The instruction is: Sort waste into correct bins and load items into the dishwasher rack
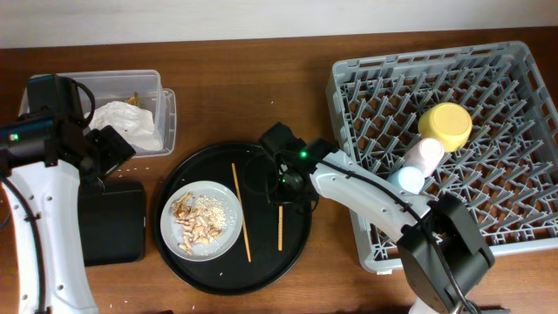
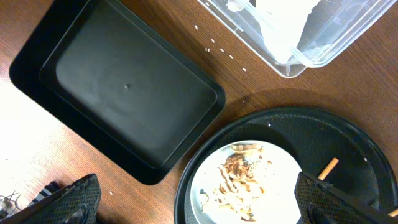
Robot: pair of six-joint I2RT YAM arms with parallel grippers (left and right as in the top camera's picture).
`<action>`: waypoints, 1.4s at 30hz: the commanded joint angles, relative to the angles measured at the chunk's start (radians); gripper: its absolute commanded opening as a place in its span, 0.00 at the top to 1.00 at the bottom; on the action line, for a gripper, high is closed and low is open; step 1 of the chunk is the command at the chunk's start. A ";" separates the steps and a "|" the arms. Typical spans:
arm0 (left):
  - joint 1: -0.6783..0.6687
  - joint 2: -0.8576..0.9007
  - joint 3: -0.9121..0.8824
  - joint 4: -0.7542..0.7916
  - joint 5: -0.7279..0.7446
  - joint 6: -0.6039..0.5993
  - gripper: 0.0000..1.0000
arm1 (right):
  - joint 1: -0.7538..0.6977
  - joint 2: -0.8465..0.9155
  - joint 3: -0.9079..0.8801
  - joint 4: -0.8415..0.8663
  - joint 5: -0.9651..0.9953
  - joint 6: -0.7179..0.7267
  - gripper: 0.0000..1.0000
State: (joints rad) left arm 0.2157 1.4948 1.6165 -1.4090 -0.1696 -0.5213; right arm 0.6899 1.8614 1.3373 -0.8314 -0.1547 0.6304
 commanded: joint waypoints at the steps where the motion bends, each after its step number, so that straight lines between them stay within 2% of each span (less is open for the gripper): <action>1: 0.002 -0.008 0.000 0.002 -0.011 -0.013 0.01 | 0.004 -0.018 -0.019 0.029 0.066 0.004 0.64; 5: 0.002 -0.008 0.000 0.002 -0.011 -0.013 0.01 | 0.004 0.014 -0.022 0.070 0.073 0.007 0.57; 10: 0.002 -0.008 0.000 0.002 -0.011 -0.013 0.01 | 0.005 0.082 -0.022 0.083 0.073 0.007 0.59; 16: 0.002 -0.008 0.000 0.002 -0.011 -0.013 0.01 | 0.005 0.129 -0.023 0.088 0.074 0.007 0.81; 18: 0.002 -0.008 0.000 0.002 -0.011 -0.013 0.01 | 0.005 0.129 -0.023 0.088 0.073 0.007 0.94; 23: 0.002 -0.008 0.000 0.002 -0.011 -0.013 0.01 | -0.012 0.105 0.010 0.035 0.055 0.003 0.96; 28: 0.002 -0.008 0.000 0.002 -0.011 -0.013 0.01 | -0.082 0.034 0.169 -0.146 0.055 -0.063 0.96; 34: 0.002 -0.008 0.000 0.002 -0.011 -0.013 0.01 | -0.247 -0.039 0.447 -0.392 0.062 -0.292 0.96; 36: 0.002 -0.008 0.000 0.002 -0.011 -0.013 0.01 | -0.333 -0.043 0.514 -0.444 0.062 -0.418 0.96; 39: 0.002 -0.008 0.000 0.002 -0.011 -0.013 0.01 | -0.436 -0.040 0.520 -0.459 0.062 -0.539 0.96; 42: 0.002 -0.008 0.000 0.002 -0.011 -0.013 0.01 | -0.525 -0.023 0.512 -0.459 0.059 -0.576 0.96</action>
State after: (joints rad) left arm 0.2157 1.4948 1.6165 -1.4090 -0.1692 -0.5213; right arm 0.2195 1.8229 1.8500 -1.2865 -0.1009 0.1528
